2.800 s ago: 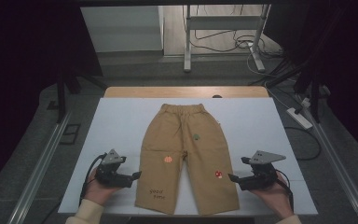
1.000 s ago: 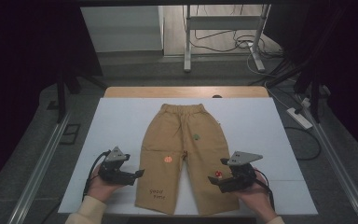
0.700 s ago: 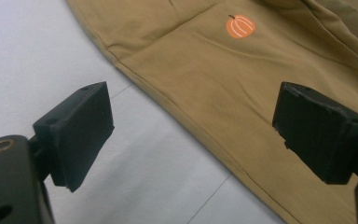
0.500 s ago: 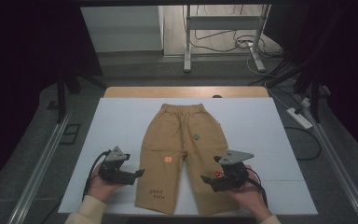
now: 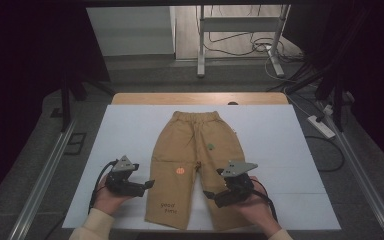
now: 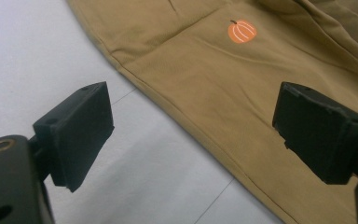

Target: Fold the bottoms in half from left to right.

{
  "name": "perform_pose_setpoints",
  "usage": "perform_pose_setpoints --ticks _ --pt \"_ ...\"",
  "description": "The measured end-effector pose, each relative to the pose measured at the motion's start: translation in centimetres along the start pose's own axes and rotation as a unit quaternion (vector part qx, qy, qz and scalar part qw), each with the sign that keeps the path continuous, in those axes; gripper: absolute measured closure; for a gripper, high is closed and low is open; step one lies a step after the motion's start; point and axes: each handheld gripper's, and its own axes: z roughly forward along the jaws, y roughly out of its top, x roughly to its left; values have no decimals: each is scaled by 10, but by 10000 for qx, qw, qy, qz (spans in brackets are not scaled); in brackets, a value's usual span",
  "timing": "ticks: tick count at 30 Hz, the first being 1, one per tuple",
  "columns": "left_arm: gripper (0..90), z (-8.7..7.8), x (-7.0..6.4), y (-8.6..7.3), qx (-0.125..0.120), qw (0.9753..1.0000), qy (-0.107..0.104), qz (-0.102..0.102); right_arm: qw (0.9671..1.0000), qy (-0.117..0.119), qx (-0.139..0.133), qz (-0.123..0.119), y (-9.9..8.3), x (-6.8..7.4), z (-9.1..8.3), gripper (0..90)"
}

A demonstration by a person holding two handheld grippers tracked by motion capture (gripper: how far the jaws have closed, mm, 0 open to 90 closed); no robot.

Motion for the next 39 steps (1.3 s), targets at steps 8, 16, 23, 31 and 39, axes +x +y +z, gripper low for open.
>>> perform_pose_setpoints --ticks 8,16,23,31,39 --pt "123 1 0 1 -16 10000 -16 -5 9999 119 55 -85 6 10 14 138" --pt "123 1 0 2 -17 10000 -13 -10 9994 224 166 -205 11 21 29 139" --pt "123 1 2 2 -27 10000 -15 -17 9989 335 213 -263 14 30 41 139" --pt "124 2 2 3 -25 10000 -17 -23 9977 485 274 -377 19 42 54 140" --pt "125 1 3 3 -45 10000 -5 -22 9962 607 363 -517 23 54 65 141"
